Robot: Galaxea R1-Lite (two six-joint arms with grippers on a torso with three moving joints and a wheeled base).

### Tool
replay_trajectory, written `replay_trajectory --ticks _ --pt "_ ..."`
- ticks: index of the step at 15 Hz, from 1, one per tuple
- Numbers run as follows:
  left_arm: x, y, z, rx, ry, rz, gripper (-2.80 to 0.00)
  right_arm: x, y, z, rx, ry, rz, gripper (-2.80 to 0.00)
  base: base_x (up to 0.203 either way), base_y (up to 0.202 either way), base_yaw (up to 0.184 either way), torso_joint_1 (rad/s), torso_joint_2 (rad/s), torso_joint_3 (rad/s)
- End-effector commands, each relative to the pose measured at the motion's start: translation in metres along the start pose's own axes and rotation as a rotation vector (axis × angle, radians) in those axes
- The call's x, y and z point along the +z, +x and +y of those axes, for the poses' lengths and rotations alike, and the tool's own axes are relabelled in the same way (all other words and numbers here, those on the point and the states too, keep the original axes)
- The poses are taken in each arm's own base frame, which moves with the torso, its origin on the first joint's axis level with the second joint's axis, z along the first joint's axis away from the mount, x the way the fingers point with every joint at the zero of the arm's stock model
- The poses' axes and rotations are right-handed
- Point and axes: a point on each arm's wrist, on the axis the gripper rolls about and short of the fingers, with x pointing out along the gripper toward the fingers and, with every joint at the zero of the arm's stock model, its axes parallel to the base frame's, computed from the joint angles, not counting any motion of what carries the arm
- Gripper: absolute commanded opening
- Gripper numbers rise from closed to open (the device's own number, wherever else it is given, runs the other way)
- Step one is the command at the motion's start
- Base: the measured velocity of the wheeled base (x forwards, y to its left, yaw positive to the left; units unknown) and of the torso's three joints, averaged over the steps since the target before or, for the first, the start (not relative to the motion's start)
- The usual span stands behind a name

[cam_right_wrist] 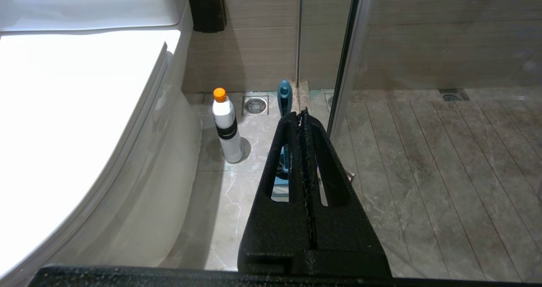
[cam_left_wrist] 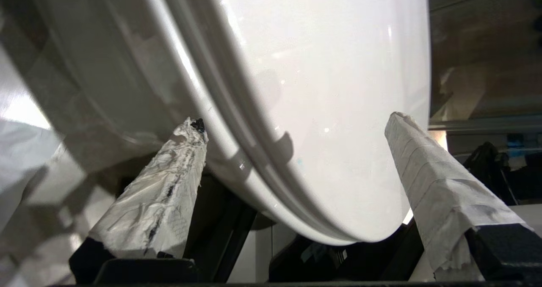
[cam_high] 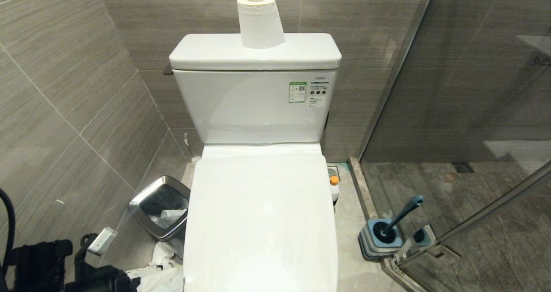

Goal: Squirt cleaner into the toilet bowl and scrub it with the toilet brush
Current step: Use the left hand to lift the toilet lid slightly

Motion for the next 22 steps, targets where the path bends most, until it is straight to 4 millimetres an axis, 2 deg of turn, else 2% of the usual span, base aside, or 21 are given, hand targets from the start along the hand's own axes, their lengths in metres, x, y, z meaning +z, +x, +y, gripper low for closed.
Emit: replay_trajectory --ticks 1,5,13,18,22 --pt "0.007 0.005 -0.005 -0.048 0.042 -0.006 0.0 -0.007 0.001 0.0 -0.001 0.001 0.024 -2.8 0.0 0.0 0.0 0.0 0.0 0.0" --pt "0.005 0.002 -0.005 -0.129 0.026 -0.005 0.0 -0.007 0.001 0.0 -0.001 0.001 0.024 -2.8 0.0 0.0 0.0 0.0 0.0 0.0" --pt "0.006 -0.005 0.0 -0.164 -0.034 -0.029 0.0 -0.007 0.001 0.0 -0.001 0.001 0.024 -2.8 0.0 0.0 0.0 0.0 0.0 0.0" --pt "0.003 0.0 0.008 -0.172 -0.066 -0.014 0.0 -0.007 0.001 0.0 -0.001 0.0 0.024 -2.8 0.0 0.0 0.0 0.0 0.0 0.0" --pt "-0.009 0.006 0.007 -0.224 -0.057 0.031 0.0 -0.007 0.001 0.0 -0.001 -0.001 0.024 -2.8 0.0 0.0 0.0 0.0 0.0 0.0"
